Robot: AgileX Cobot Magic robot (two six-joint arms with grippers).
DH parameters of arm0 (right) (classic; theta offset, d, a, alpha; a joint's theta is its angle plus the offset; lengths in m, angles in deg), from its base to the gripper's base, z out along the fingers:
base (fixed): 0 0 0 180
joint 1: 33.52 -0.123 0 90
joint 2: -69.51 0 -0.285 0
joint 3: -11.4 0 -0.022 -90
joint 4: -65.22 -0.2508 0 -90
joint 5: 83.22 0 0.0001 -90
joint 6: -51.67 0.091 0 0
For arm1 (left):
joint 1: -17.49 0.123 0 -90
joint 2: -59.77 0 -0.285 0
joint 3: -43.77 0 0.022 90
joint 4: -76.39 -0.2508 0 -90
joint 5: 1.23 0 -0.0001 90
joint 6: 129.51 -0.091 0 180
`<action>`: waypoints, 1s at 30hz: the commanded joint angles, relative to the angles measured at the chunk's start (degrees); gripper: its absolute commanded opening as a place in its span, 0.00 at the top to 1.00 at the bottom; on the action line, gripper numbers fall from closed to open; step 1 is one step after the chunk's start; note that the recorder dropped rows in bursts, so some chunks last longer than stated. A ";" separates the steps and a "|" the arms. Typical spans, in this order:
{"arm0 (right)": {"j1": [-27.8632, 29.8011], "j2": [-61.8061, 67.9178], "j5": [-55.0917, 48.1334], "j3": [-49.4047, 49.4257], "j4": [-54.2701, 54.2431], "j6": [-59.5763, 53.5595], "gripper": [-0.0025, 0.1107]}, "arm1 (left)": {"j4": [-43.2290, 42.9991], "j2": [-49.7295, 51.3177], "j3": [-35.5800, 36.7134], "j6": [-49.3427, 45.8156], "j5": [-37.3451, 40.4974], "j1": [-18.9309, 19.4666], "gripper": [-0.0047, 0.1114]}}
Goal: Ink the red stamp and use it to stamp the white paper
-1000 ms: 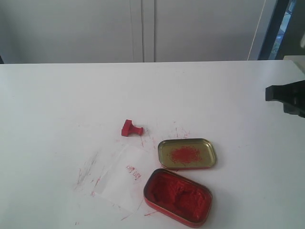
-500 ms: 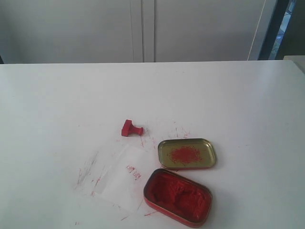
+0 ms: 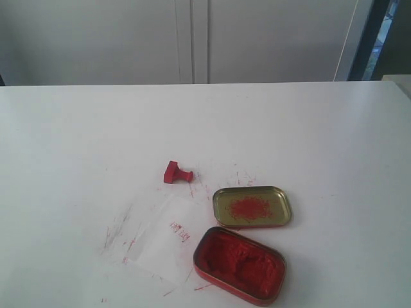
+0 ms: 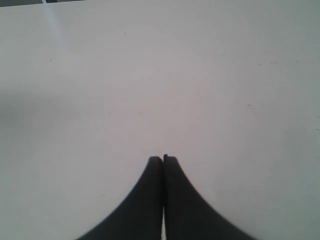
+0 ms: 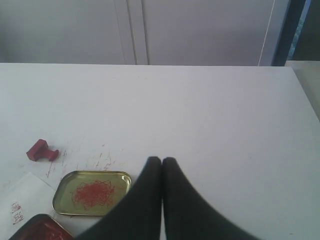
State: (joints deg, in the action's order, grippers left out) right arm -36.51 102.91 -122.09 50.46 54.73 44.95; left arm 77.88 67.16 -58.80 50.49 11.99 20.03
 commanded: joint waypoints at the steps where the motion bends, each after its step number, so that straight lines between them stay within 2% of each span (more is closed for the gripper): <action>1: 0.20 -0.34 0.33 0.27 -0.09 -0.68 0.98 | -0.11 0.39 -0.21 0.00 0.05 0.13 0.96; 14: 0.20 -2.59 0.14 0.27 -0.09 -0.68 0.98 | -0.11 0.39 -0.21 0.00 0.05 0.13 0.96; 30: 0.20 -25.62 0.14 0.27 -0.17 -0.68 0.98 | -0.11 0.39 -0.21 0.00 0.05 0.13 0.96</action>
State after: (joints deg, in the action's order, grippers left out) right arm -36.51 79.38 -122.09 50.47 54.66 44.84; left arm 77.88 67.16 -58.80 50.49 11.99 20.03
